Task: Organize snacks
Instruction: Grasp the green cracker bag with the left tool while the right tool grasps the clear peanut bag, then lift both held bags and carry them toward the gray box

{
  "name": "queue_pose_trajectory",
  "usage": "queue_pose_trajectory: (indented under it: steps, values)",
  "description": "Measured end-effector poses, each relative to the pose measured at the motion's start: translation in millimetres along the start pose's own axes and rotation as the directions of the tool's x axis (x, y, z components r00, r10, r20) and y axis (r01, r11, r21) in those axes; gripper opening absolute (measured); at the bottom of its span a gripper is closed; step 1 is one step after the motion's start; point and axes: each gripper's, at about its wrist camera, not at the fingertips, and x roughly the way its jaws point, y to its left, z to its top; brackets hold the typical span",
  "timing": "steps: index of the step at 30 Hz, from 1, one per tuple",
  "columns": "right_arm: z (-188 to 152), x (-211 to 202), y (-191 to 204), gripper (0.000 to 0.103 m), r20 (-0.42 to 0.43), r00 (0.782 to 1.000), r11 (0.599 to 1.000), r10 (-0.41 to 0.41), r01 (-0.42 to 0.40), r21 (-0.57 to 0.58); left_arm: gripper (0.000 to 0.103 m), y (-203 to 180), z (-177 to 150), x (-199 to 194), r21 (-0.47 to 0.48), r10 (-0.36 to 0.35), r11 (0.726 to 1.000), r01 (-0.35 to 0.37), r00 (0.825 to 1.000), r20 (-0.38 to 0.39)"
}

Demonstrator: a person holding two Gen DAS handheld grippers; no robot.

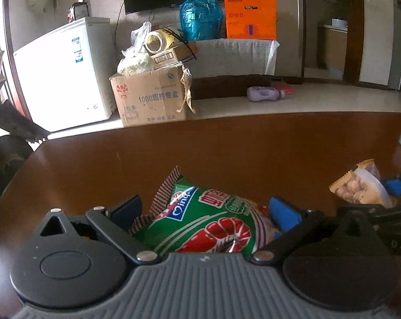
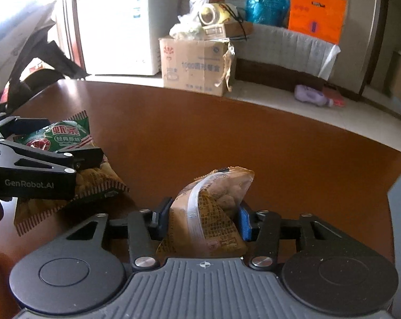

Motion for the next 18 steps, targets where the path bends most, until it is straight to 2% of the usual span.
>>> queue_pose_trajectory:
  steps: [6,10,12,14,18]
  values:
    - [-45.3,-50.0,12.7,0.049,-0.025,1.0,0.999,-0.006,0.006,-0.036,0.103,-21.9,-49.1,-55.3,-0.002,0.027,1.0,-0.027,0.999,0.033]
    - [-74.6,-81.4,13.4,0.049,-0.037,0.999,0.999,-0.028,0.027,-0.03,0.103,-31.6,-68.6,-87.2,-0.036,0.082,0.996,-0.081,0.996,0.042]
    - [-85.0,-92.4,9.6,0.051,-0.048,0.999,1.0,-0.014,0.014,0.0,0.103,-34.0,-75.7,-106.6,-0.05,0.124,0.991,-0.12,0.99,0.069]
    - [-92.2,-100.1,4.7,0.071,-0.06,0.998,0.999,-0.01,0.013,0.038,0.103,-36.6,-84.1,-127.0,-0.06,0.156,0.987,-0.151,0.983,0.092]
    - [-102.5,-107.0,1.4,0.071,-0.043,0.999,0.999,-0.002,0.004,0.037,0.103,-45.5,-103.3,-149.2,-0.054,0.185,0.982,-0.182,0.98,0.076]
